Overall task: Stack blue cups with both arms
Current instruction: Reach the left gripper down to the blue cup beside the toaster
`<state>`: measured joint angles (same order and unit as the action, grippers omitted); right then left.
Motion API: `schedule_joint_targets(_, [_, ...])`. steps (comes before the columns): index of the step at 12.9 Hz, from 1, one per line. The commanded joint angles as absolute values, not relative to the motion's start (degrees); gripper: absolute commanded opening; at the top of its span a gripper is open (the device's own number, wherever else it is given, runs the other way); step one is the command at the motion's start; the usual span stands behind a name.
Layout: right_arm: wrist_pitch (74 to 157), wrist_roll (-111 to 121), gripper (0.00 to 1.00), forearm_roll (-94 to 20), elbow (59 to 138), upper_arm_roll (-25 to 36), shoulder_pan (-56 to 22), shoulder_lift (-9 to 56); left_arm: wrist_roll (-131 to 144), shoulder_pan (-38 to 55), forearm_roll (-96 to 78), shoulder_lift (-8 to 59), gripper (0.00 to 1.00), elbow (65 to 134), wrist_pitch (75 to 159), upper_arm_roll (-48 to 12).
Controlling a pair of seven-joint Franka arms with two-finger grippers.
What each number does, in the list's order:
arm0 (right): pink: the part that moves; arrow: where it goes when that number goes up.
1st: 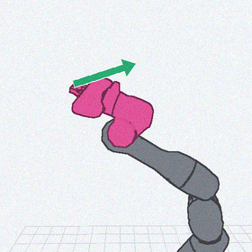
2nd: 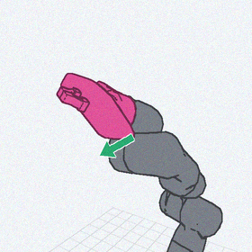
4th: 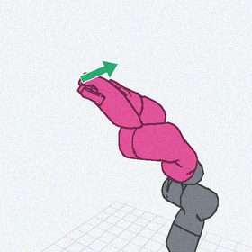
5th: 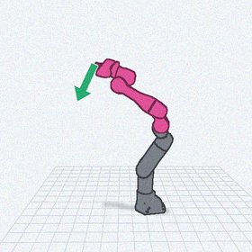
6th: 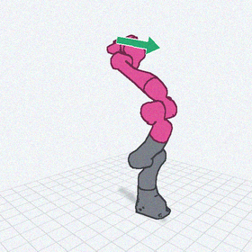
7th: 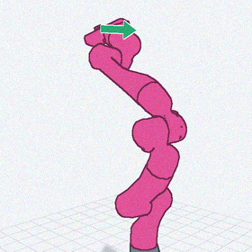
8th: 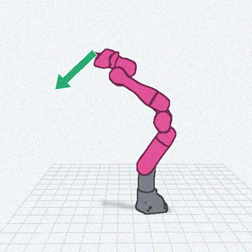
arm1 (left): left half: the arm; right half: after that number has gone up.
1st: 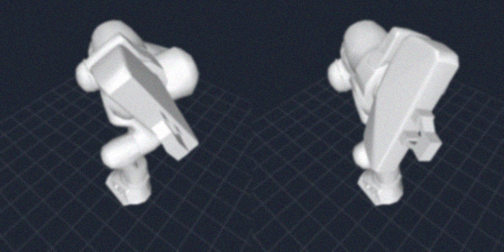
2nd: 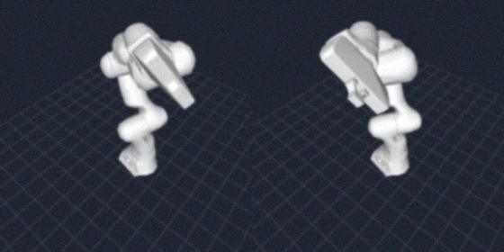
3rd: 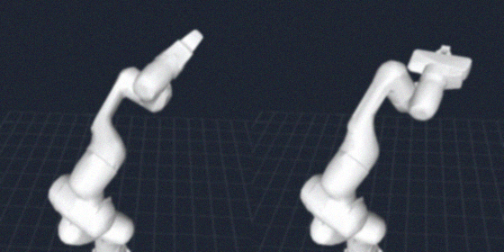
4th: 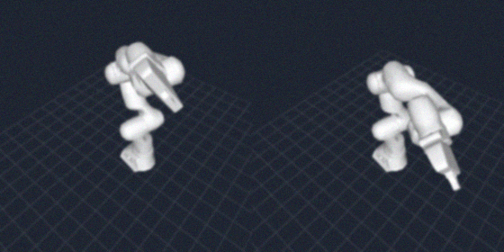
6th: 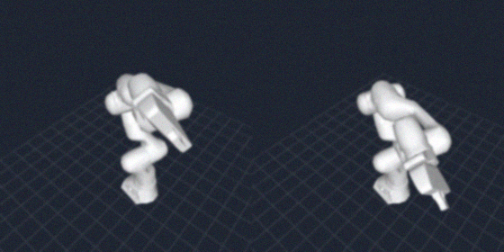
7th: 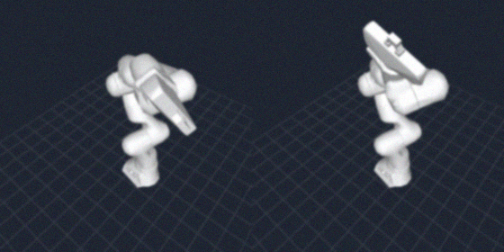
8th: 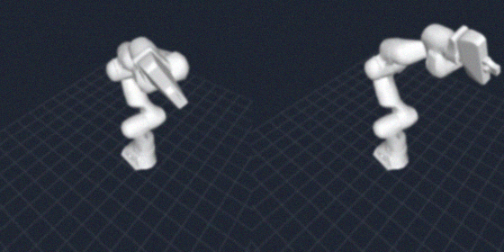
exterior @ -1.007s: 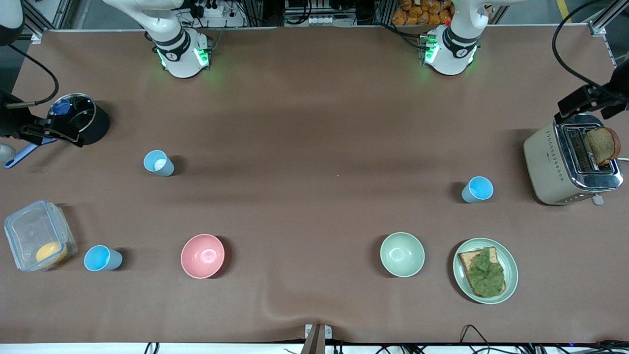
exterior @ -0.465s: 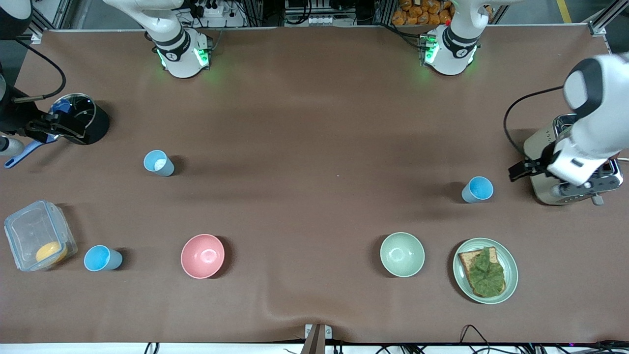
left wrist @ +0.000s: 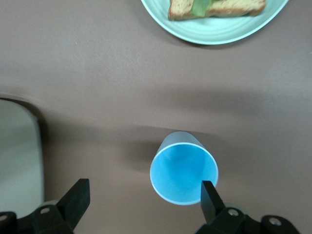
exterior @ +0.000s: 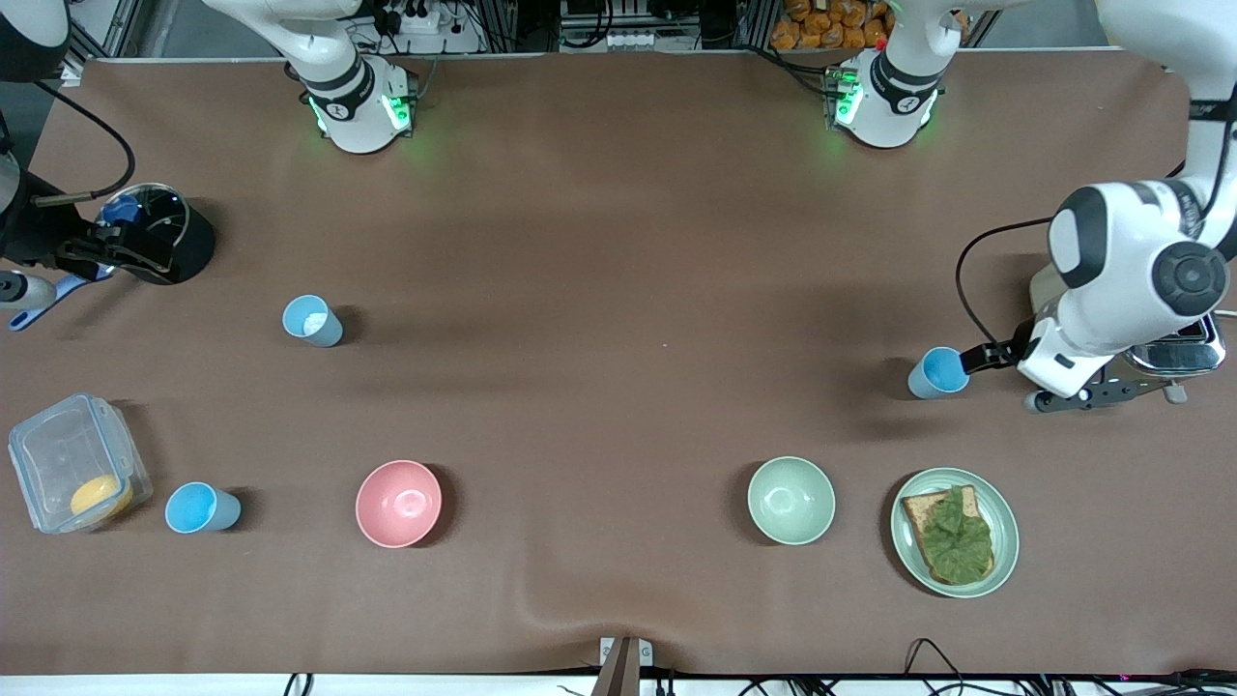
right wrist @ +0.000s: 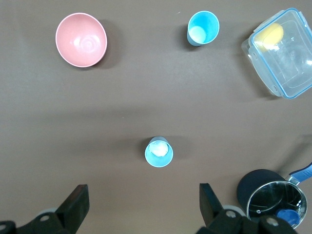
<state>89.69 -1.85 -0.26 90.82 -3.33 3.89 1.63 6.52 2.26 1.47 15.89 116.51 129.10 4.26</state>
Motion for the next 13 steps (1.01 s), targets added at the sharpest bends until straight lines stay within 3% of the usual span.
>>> schedule_joint_targets(1, [89.7,-2.5,1.0,0.6,92.5,-4.3,5.2,0.1,5.3,1.1,2.4,17.7,1.0,117.9,133.0,4.0])
schedule_joint_targets(6, [89.6,-2.6,1.0,0.7,92.8,-4.2,5.4,1.2,5.1,0.4,2.5,19.9,1.0,120.9,138.4,4.0])
schedule_joint_targets(9, [89.9,-1.9,1.0,1.1,92.6,-4.2,5.8,5.2,5.1,0.6,2.5,20.1,0.98,122.3,139.6,3.9])
schedule_joint_targets(10, [90.0,-1.6,1.0,2.8,92.1,-4.3,5.7,8.8,5.0,0.9,2.5,20.6,0.69,122.2,139.6,3.9])
schedule_joint_targets(11, [90.5,-0.8,1.0,4.7,92.1,-4.3,5.6,11.7,5.0,1.1,2.5,20.7,0.3,122.2,139.6,3.5])
schedule_joint_targets(12, [92.1,-0.6,1.0,4.8,92.5,-4.3,5.8,13.3,5.0,0.9,2.5,21.1,0.0,122.1,139.6,3.0])
schedule_joint_targets(13, [93.3,-0.6,1.0,5.1,92.7,-4.2,6.0,15.0,5.0,1.1,2.0,21.3,0.0,121.8,139.6,2.7])
